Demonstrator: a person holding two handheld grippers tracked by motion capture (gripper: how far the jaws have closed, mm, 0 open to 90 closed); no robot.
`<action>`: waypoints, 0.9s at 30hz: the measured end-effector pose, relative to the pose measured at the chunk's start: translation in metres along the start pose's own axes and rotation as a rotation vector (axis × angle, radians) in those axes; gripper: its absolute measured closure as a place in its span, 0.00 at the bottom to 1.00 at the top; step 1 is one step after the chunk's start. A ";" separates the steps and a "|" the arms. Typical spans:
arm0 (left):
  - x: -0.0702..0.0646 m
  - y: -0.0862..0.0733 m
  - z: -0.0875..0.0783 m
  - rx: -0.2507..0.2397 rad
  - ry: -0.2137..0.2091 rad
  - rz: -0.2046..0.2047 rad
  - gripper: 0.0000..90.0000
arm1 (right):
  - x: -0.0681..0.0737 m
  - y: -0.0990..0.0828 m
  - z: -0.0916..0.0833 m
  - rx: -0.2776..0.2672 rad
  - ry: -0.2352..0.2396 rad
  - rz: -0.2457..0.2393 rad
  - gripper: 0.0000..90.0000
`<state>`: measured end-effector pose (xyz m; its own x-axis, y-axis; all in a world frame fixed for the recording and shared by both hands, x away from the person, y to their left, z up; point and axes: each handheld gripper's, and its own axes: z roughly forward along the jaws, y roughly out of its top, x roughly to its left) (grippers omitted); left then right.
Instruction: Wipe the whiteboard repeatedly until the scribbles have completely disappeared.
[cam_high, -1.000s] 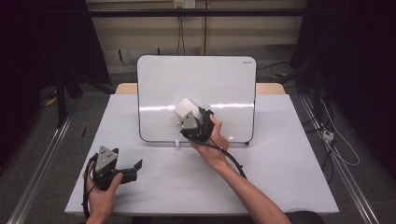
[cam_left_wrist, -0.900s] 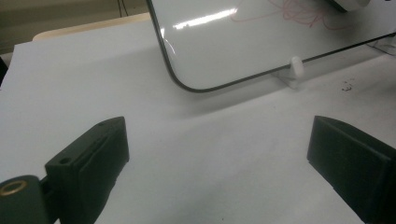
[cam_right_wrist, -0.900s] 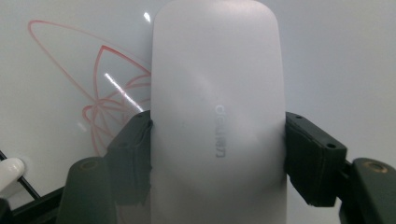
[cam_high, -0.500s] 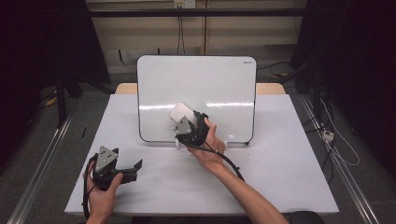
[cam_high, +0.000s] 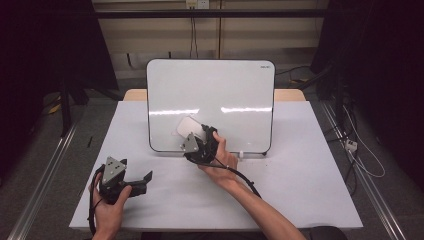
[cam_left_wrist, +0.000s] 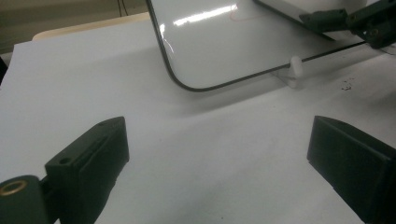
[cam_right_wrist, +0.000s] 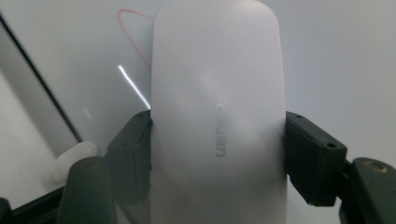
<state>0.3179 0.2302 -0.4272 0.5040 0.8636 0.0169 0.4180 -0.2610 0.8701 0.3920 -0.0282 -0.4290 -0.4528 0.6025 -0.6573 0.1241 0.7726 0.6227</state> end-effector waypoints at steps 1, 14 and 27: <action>0.000 0.000 -0.001 -0.002 0.002 -0.002 0.06 | 0.002 -0.001 0.000 -0.004 0.003 -0.009 0.35; 0.003 -0.001 -0.003 -0.007 0.007 -0.011 0.06 | 0.003 -0.012 -0.005 -0.011 0.025 -0.028 0.35; 0.003 -0.001 -0.004 -0.006 0.012 -0.006 0.06 | -0.028 -0.047 -0.019 0.024 -0.005 0.055 0.35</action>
<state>0.3162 0.2347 -0.4264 0.4925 0.8701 0.0170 0.4165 -0.2528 0.8733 0.3822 -0.0855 -0.4320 -0.4403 0.6452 -0.6244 0.1696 0.7427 0.6478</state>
